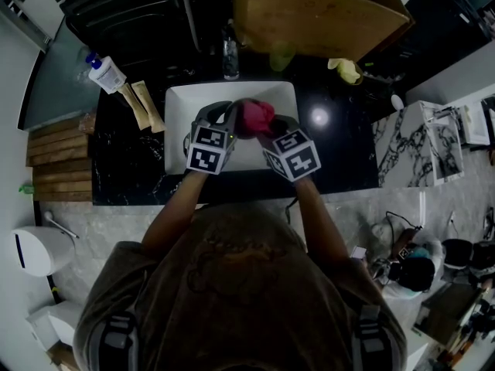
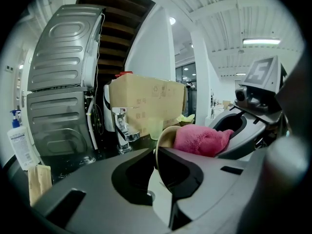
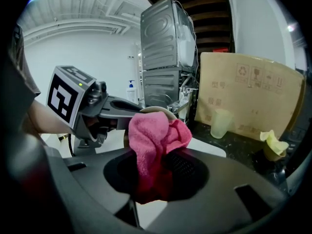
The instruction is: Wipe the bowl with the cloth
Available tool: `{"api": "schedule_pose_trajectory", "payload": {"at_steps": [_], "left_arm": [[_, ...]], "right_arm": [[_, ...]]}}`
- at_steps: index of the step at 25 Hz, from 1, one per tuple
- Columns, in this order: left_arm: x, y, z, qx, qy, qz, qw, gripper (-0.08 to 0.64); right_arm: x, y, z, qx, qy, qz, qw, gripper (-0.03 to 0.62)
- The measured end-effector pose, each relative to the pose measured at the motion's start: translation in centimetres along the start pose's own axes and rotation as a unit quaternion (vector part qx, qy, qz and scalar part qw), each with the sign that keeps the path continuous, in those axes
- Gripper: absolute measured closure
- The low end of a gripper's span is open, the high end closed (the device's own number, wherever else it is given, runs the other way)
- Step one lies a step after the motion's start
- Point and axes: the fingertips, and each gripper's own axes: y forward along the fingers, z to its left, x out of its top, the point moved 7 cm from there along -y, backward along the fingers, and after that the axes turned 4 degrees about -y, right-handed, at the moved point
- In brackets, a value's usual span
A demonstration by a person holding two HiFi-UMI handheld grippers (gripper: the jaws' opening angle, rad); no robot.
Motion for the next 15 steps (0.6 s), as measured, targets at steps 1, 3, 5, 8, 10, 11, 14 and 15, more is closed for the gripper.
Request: {"api": "schedule_pose_trajectory", "payload": {"at_steps": [1, 3, 5, 8, 10, 11, 14, 15], "left_arm": [[0.0, 0.0, 0.0, 0.000, 0.000, 0.000, 1.0000, 0.529], [0.0, 0.0, 0.0, 0.000, -0.001, 0.000, 1.0000, 0.528], [0.0, 0.0, 0.0, 0.000, -0.001, 0.000, 1.0000, 0.529], [0.1, 0.1, 0.1, 0.001, -0.003, 0.000, 1.0000, 0.529], [0.1, 0.1, 0.2, 0.002, -0.005, 0.000, 1.0000, 0.529], [0.1, 0.2, 0.2, 0.003, -0.006, 0.000, 1.0000, 0.529], [0.1, 0.1, 0.3, 0.006, -0.009, -0.002, 0.9999, 0.529], [0.1, 0.1, 0.3, 0.007, -0.009, -0.003, 0.9999, 0.529]], "right_arm": [[-0.2, 0.0, 0.1, 0.003, 0.001, 0.002, 1.000, 0.474], [-0.5, 0.0, 0.4, 0.008, 0.003, 0.004, 1.000, 0.474], [-0.7, 0.1, 0.8, 0.013, 0.004, 0.005, 1.000, 0.474], [-0.9, 0.2, 1.3, 0.019, 0.006, 0.005, 1.000, 0.474], [-1.0, 0.4, 1.7, 0.025, 0.009, 0.003, 1.000, 0.474], [-1.0, 0.5, 1.9, 0.028, 0.011, 0.003, 1.000, 0.473], [-1.0, 0.9, 2.5, 0.035, 0.012, 0.001, 0.999, 0.474], [-1.0, 1.0, 2.7, 0.037, 0.012, 0.000, 0.999, 0.474]]}}
